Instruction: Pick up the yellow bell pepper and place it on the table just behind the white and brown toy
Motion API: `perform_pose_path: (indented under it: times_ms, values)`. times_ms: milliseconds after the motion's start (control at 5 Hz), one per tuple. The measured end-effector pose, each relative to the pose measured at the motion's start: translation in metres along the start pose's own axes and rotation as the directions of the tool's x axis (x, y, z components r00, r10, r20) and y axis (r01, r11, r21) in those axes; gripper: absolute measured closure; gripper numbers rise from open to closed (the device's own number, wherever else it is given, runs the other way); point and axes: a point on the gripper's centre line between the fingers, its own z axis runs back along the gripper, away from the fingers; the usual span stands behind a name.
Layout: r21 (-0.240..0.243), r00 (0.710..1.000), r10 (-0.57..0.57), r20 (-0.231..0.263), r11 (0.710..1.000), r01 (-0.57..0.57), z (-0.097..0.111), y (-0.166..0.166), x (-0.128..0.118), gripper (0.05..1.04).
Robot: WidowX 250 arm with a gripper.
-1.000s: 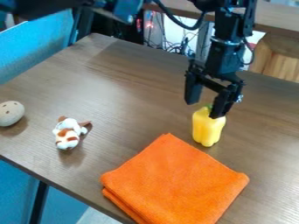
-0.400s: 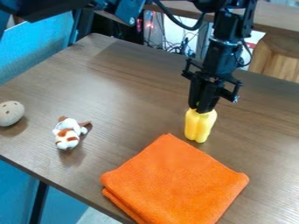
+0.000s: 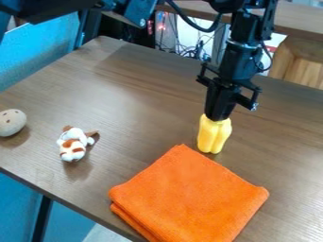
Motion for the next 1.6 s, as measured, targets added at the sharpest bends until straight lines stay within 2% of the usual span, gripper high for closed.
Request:
perform_pose_path:
  times_ms: [200, 400, 600, 800, 1000, 1200, 1600]
  values:
    - [0.01, 0.999, 0.017, 0.039, 1.0, -0.017, 0.013, 0.002, -0.019, 0.968]
    - [0.023, 0.991, 0.076, 0.11, 0.997, -0.079, 0.03, 0.037, -0.042, 0.968]
    - [0.044, 0.988, 0.137, 0.072, 0.989, -0.14, 0.025, 0.086, -0.062, 0.968]
    - [0.073, 0.99, 0.129, 0.056, 0.989, -0.133, 0.029, 0.115, -0.075, 0.968]
    - [0.046, 0.971, 0.24, 0.004, 0.97, -0.24, 0.017, 0.159, -0.091, 0.968]
    - [0.059, 0.946, 0.323, -0.032, 0.945, -0.32, 0.009, 0.193, -0.106, 0.968]
    - [-0.028, 0.91, 0.402, -0.104, 0.913, -0.407, -0.023, 0.22, -0.115, 0.968]
